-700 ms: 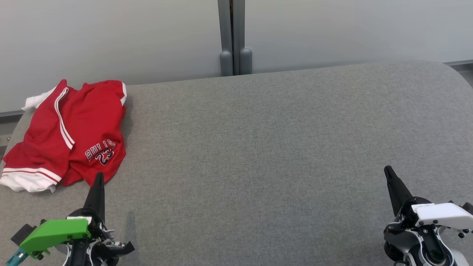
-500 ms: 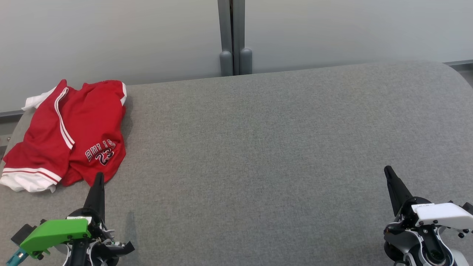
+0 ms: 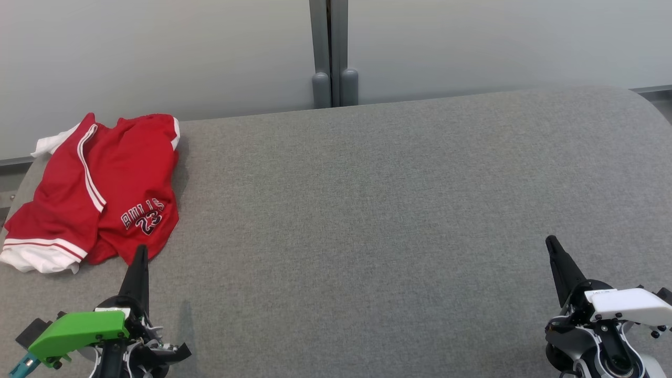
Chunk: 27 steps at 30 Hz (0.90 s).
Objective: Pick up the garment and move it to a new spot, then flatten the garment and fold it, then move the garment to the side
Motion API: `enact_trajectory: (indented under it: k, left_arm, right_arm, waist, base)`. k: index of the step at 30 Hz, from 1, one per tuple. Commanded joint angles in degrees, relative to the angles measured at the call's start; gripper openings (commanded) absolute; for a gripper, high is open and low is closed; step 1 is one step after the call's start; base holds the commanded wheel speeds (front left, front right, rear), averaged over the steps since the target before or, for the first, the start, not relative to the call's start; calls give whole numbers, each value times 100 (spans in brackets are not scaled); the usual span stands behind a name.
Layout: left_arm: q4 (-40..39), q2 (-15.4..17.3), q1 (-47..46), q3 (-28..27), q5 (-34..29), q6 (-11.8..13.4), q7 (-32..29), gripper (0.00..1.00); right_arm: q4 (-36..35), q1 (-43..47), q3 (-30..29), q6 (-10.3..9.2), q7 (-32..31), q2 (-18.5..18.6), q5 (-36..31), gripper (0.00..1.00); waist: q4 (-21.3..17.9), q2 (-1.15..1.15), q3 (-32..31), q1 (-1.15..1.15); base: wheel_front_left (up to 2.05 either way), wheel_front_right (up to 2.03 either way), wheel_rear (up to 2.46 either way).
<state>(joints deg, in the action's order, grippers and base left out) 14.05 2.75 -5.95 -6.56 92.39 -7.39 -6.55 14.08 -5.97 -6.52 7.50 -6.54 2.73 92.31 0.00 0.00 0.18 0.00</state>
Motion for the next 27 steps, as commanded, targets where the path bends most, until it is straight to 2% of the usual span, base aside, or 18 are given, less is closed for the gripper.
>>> enact_trajectory:
  k: [1, 27]
  left_arm:
    - [-8, 26, -66, -3, 4, -25, -11, 0]
    - [-8, 27, -67, -4, 4, -25, -11, 0]
  right_arm:
    - [-22, -47, -7, -2, -14, 31, 20, 0]
    - [-22, -47, -7, -2, -14, 31, 20, 0]
  waist:
    - [0, 0, 0, 0]
    - [0, 0, 0, 0]
  base:
    - [0, 0, 0]
    - [0, 0, 0]
